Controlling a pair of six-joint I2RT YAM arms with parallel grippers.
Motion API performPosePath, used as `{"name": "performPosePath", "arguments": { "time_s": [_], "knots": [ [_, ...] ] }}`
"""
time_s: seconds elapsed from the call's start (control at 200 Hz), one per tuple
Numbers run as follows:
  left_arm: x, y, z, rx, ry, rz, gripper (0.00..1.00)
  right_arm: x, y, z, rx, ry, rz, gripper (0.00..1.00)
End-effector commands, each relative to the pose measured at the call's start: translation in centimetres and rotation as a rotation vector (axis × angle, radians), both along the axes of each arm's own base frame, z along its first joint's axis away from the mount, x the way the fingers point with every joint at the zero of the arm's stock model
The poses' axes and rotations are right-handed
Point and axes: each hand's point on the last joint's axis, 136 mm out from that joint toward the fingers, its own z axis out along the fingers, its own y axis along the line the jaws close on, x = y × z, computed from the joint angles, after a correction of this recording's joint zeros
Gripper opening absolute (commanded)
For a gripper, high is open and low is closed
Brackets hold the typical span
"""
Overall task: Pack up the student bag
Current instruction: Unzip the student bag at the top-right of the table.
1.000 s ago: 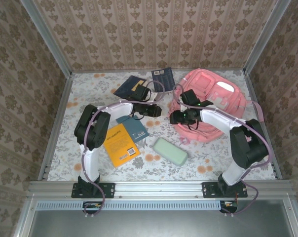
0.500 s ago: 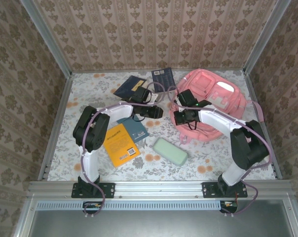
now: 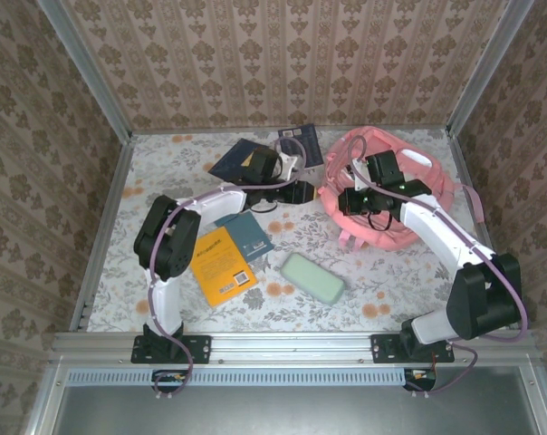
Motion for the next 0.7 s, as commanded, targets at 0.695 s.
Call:
{"name": "performPosePath", "arguments": {
  "time_s": [0.695],
  "knots": [
    [-1.4, -3.5, 2.8, -0.18, 0.027, -0.132, 0.48, -0.3, 0.1, 3.0, 0.215, -0.018, -0.03, 0.0]
  ]
}}
